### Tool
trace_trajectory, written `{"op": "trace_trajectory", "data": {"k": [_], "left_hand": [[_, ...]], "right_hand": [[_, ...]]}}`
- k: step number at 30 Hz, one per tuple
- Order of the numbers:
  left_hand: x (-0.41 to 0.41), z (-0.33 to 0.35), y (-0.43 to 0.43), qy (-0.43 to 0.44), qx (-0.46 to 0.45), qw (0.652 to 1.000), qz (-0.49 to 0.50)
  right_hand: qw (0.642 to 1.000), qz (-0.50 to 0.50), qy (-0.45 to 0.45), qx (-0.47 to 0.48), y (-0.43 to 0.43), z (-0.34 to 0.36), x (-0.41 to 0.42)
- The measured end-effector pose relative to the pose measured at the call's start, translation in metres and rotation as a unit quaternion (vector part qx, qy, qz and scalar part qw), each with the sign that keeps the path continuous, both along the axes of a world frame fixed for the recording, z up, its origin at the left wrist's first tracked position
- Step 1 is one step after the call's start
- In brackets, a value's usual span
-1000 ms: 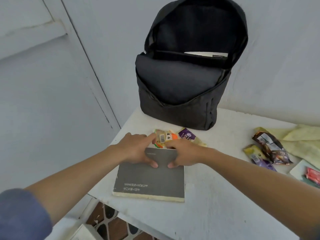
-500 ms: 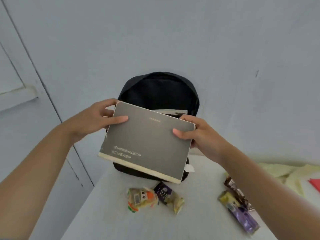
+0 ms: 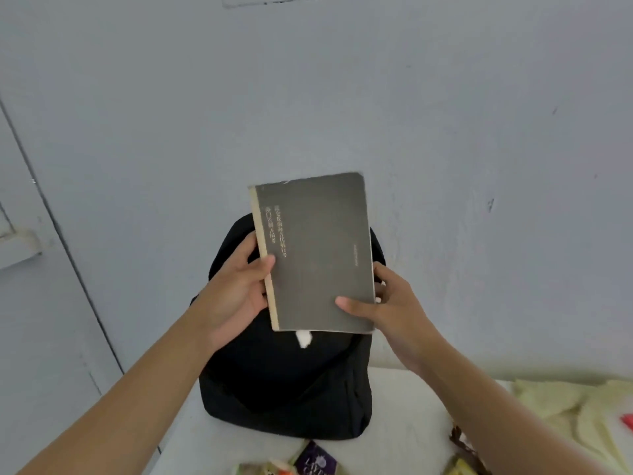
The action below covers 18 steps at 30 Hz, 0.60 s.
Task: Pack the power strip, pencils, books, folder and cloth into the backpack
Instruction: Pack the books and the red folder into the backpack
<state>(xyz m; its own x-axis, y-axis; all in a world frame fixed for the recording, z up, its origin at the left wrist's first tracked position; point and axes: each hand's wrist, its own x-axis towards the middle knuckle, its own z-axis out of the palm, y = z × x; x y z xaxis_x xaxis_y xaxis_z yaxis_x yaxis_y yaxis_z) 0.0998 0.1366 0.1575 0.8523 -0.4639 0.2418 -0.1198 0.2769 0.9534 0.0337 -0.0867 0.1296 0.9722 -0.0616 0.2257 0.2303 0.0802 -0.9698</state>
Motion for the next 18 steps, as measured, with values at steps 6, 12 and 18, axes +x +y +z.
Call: {"op": "trace_trajectory", "data": {"k": [6, 12, 18], "left_hand": [[0.033, 0.044, -0.021, -0.142, -0.006, 0.987, 0.076], [0.085, 0.019, -0.032, -0.108, 0.178, 0.951, 0.231], [0.114, -0.036, -0.026, -0.201, 0.377, 0.884, 0.188]], "right_hand": [[0.978, -0.141, -0.121, -0.094, 0.007, 0.054, 0.048], [0.947, -0.202, -0.188, -0.165, 0.008, 0.056, 0.086], [0.938, -0.232, -0.193, -0.172, -0.001, 0.028, 0.097]]}}
